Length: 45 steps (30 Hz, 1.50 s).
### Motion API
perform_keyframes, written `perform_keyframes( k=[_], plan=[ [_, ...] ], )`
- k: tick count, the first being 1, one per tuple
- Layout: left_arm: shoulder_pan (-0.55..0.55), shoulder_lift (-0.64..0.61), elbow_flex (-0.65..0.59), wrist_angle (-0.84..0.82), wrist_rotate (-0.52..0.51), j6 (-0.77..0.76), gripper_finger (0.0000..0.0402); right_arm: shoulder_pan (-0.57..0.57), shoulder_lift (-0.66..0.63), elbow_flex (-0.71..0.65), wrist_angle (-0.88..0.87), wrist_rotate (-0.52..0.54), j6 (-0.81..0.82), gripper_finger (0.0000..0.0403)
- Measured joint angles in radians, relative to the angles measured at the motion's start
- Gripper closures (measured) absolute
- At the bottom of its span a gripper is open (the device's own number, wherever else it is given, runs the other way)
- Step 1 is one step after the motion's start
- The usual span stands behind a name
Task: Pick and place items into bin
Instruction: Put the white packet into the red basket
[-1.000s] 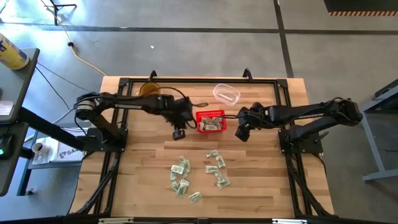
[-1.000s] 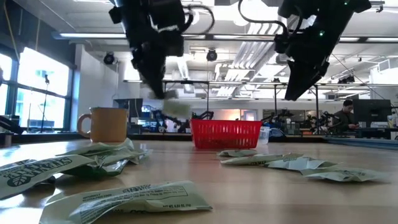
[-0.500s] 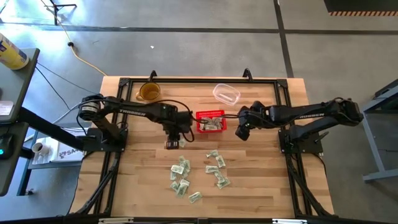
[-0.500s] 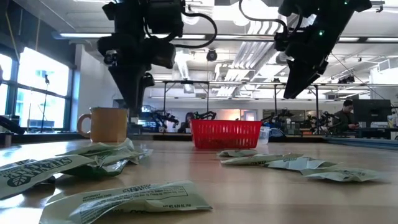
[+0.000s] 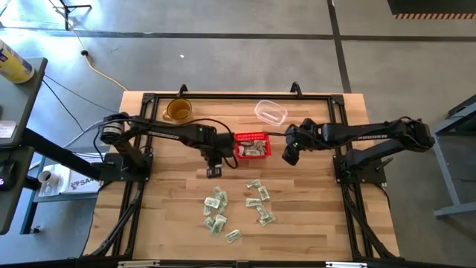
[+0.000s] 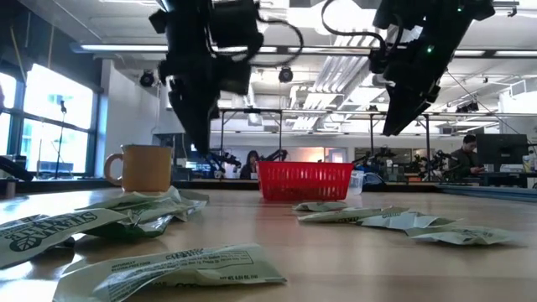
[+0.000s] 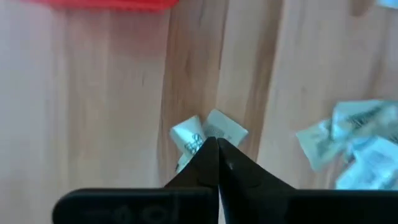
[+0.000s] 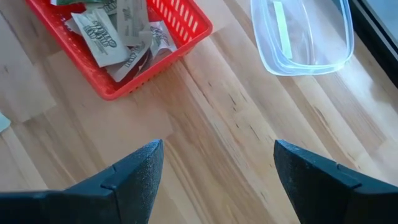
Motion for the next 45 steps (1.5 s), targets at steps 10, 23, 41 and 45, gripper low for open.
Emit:
perform_keyframes(
  k=[10,23,41,45],
  plan=[
    [0.000,0.082,0.000,0.006,0.002,-0.187,0.0196,-0.050,0.000,0.000,0.001,-0.016,-0.038,0.0107],
    [0.000,0.144,0.000,0.017,-0.016,-0.181,0.0240,-0.080,0.000,0.000,0.004,-0.020,-0.039,0.0107],
    [0.003,0.154,0.130,-0.001,-0.045,-0.105,0.0368,-0.079,0.000,0.000,0.001,-0.020,-0.034,0.0107],
    [0.034,0.153,0.247,-0.009,-0.047,-0.028,0.0377,-0.079,0.001,0.001,0.001,-0.035,-0.034,0.0107]
  ],
)
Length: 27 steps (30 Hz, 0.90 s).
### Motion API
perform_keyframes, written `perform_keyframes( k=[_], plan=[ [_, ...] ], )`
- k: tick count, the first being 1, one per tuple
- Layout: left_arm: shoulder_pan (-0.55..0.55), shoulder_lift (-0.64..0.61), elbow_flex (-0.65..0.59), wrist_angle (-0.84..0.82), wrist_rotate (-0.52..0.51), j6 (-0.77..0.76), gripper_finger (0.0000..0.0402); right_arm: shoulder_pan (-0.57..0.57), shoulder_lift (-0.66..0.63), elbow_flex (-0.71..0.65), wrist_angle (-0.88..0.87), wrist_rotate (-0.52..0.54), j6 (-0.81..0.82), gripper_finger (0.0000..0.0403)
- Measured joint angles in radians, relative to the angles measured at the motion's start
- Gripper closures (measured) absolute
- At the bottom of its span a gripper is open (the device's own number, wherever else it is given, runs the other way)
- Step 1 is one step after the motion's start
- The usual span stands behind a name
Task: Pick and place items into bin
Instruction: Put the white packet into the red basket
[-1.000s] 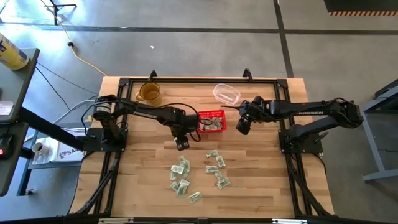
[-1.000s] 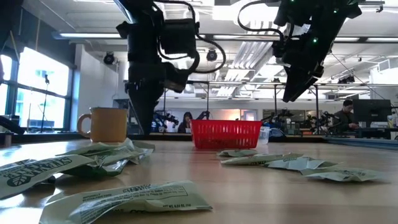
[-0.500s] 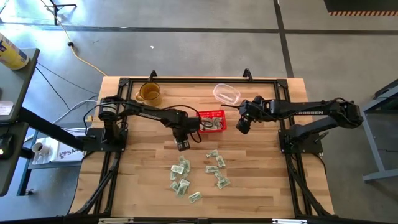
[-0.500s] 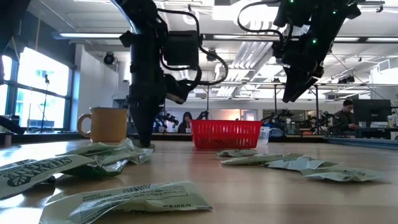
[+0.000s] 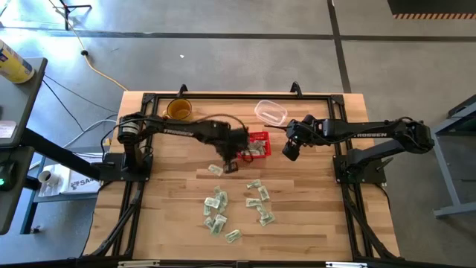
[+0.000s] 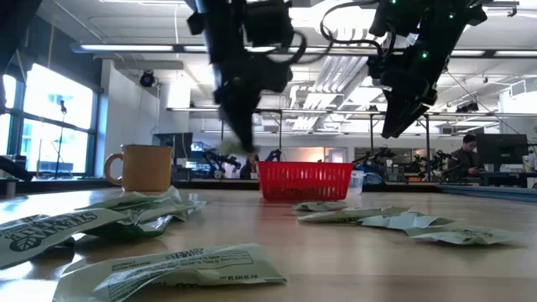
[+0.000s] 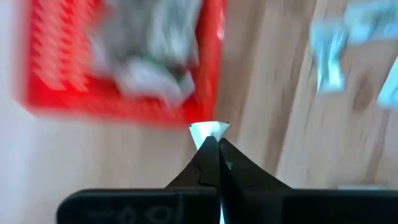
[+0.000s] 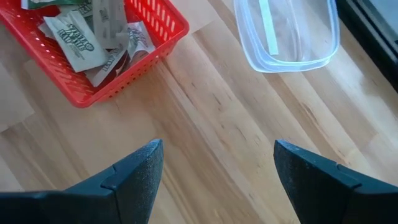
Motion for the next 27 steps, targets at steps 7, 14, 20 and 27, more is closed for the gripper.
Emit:
perform_keyframes(
  k=[7,14,20,27],
  plan=[
    [0.071,0.018,0.033,0.216,0.061,0.119,0.0342,0.000,0.000,0.000,0.000,-0.021,-0.001,0.0107],
    [0.090,0.036,0.031,0.217,0.066,0.110,0.0209,0.001,0.000,0.000,-0.003,-0.079,-0.004,0.0107],
    [0.067,-0.025,0.021,-0.096,0.062,0.098,0.0153,0.001,0.000,0.000,-0.003,-0.084,-0.043,0.0107],
    [-0.072,-0.122,-0.196,-0.064,0.119,0.262,0.0176,0.001,0.000,0.000,0.012,-0.083,-0.077,0.0107]
  ],
)
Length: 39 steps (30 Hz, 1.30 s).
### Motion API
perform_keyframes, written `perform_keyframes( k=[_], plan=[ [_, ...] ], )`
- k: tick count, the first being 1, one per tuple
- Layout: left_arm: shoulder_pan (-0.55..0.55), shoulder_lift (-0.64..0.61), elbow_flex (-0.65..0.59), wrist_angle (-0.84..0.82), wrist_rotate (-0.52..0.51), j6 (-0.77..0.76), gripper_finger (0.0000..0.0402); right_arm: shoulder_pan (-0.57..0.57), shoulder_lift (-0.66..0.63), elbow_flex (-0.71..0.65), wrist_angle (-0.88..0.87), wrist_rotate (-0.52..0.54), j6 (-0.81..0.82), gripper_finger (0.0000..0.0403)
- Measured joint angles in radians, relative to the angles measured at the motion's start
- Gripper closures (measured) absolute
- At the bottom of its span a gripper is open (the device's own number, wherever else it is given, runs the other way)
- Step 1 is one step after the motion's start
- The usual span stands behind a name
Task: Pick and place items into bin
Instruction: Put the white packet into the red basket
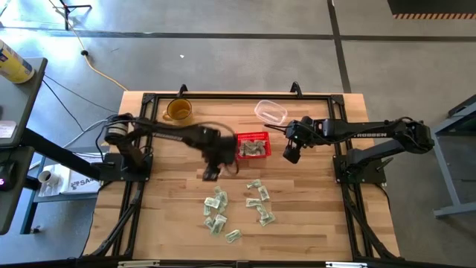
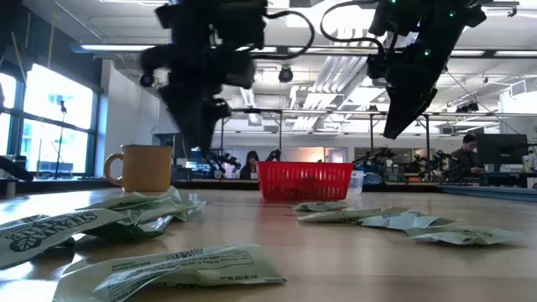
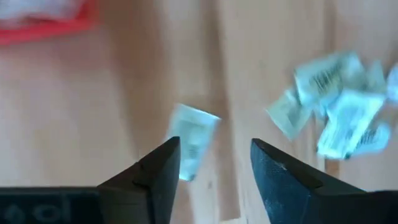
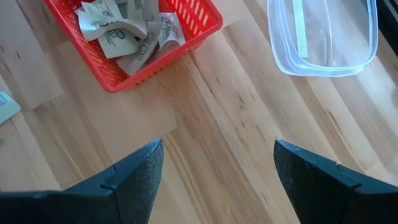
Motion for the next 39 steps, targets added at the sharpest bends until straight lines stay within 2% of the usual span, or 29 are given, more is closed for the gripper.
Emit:
perform_keyframes(
  k=[4,8,10,14,17,21,25,27,31,33,39],
  plan=[
    [-0.072,-0.006,-0.126,0.173,-0.064,0.062,0.0197,0.000,0.000,0.000,0.000,0.000,0.003,0.0107],
    [-0.093,-0.004,-0.193,0.311,-0.159,0.075,0.0202,0.000,0.000,0.000,0.000,-0.019,0.006,0.0107],
    [-0.084,-0.004,-0.213,0.327,-0.161,0.054,0.0203,0.000,0.000,0.000,-0.002,-0.029,0.014,0.0107],
    [-0.064,-0.004,-0.263,0.323,-0.067,0.041,0.0204,0.000,0.000,0.000,-0.001,-0.028,0.025,0.0107],
    [-0.052,-0.010,-0.303,0.363,-0.093,0.039,0.0213,0.000,0.000,0.000,-0.001,-0.016,0.025,0.0107],
    [-0.015,-0.009,-0.330,0.393,-0.122,0.033,0.0261,0.000,0.000,0.000,-0.001,0.001,0.025,0.0107],
    [0.028,-0.007,-0.333,0.461,-0.150,0.034,0.0355,-0.001,0.000,0.000,-0.001,0.008,0.028,0.0107],
    [0.055,-0.005,-0.327,0.509,-0.187,0.031,0.0380,-0.001,0.000,0.000,-0.002,0.008,0.032,0.0107],
    [0.101,0.002,-0.271,0.454,-0.240,0.025,0.0366,-0.001,0.000,0.000,-0.012,0.008,0.056,0.0107],
    [0.117,-0.006,-0.211,0.409,-0.251,0.031,0.0373,-0.001,0.000,0.000,-0.016,0.008,0.067,0.0107],
    [0.144,-0.022,-0.009,0.348,-0.174,0.072,0.0381,-0.001,0.000,0.000,-0.021,0.020,0.078,0.0107]
  ],
)
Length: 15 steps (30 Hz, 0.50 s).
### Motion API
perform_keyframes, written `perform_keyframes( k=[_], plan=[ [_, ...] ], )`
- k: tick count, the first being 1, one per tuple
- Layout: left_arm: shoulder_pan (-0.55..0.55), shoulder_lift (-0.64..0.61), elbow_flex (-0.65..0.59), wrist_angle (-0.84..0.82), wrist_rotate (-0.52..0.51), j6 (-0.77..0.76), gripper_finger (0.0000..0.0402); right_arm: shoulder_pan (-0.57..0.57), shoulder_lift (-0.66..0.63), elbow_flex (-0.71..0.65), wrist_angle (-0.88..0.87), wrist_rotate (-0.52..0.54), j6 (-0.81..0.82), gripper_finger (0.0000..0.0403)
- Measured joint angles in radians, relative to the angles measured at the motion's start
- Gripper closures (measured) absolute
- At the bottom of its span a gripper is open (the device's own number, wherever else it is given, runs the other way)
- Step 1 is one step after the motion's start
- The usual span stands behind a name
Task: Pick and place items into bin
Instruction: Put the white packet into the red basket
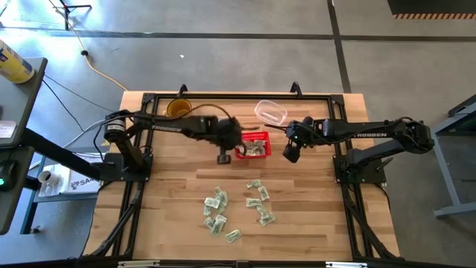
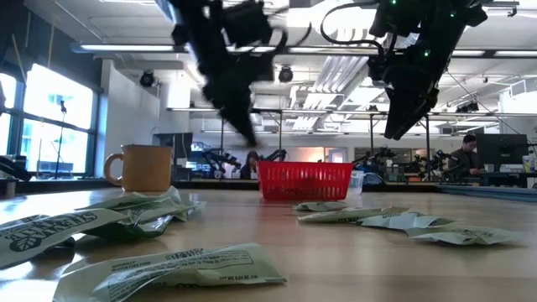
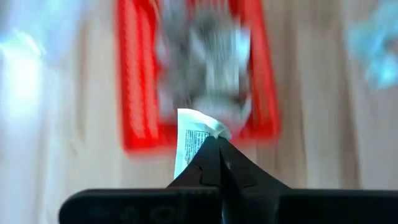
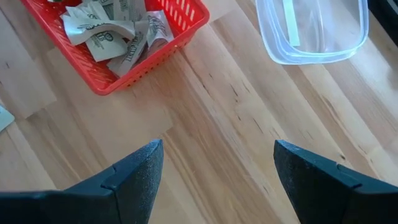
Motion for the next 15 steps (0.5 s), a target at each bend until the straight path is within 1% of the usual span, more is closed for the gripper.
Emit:
perform_keyframes(
  k=[3,5,7,10,15],
  plan=[
    [0.008,0.008,0.080,0.053,0.055,0.024,0.0381,0.000,0.000,0.000,-0.002,0.011,0.000,0.0107],
    [0.015,0.028,0.098,0.100,0.105,0.043,0.0380,0.000,0.000,0.000,-0.003,0.010,0.000,0.0107],
    [0.018,0.058,0.101,0.159,0.135,0.038,0.0369,0.000,0.000,0.000,-0.003,-0.003,0.000,0.0107],
    [0.019,0.084,0.102,0.160,0.155,0.024,0.0321,0.000,0.000,0.000,-0.003,-0.027,-0.001,0.0107],
    [0.018,0.092,0.102,0.026,0.045,-0.057,0.0230,0.001,0.000,0.000,-0.003,-0.079,-0.006,0.0107]
  ],
)
